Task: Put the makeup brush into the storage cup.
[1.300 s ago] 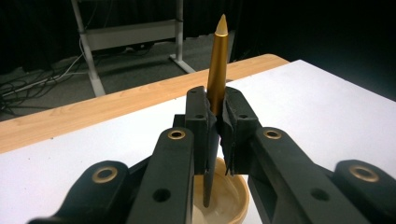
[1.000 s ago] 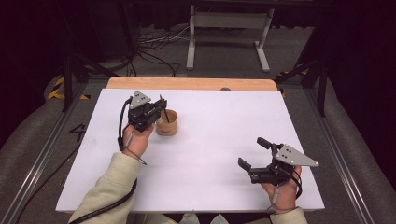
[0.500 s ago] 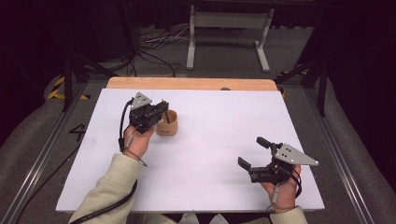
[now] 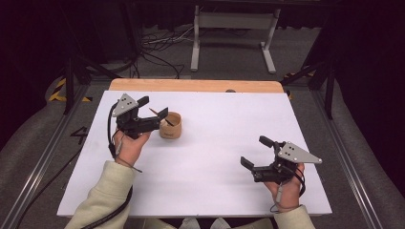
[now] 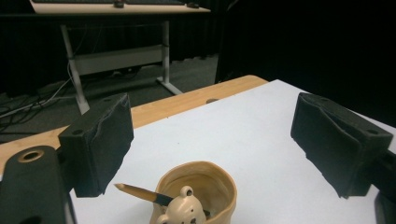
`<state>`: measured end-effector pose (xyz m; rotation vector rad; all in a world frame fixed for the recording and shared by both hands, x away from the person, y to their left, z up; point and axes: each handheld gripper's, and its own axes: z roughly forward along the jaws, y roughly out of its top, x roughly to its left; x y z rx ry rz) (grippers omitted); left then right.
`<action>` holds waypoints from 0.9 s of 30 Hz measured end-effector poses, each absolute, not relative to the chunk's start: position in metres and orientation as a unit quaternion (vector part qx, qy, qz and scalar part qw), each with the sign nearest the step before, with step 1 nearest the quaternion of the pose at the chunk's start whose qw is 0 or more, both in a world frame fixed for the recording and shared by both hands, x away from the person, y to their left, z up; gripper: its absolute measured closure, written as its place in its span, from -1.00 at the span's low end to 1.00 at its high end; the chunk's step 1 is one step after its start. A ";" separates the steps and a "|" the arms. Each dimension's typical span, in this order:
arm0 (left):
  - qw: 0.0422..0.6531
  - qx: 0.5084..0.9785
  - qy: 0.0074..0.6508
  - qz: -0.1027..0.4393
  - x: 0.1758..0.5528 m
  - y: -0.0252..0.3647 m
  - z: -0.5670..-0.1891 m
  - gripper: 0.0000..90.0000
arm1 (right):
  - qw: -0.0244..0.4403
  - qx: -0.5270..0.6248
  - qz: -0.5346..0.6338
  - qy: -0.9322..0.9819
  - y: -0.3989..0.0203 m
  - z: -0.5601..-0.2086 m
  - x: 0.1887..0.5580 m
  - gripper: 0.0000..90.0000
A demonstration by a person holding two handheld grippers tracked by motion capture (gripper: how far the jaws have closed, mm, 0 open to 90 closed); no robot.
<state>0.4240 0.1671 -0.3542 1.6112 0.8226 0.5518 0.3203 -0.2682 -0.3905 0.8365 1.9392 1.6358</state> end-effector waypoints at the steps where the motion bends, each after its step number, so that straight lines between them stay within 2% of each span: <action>1: 0.587 0.690 0.352 0.237 0.422 0.169 -0.353 -0.71 | 0.233 0.304 0.596 0.706 -0.268 -0.390 0.321 -1.00; 15: 0.609 0.688 0.328 0.221 0.384 0.199 -0.343 -0.92 | 0.234 0.282 0.599 0.712 -0.264 -0.382 0.338 -1.00; 27: 0.604 0.702 0.316 0.207 0.356 0.208 -0.348 -0.96 | 0.237 0.263 0.605 0.713 -0.270 -0.380 0.345 -1.00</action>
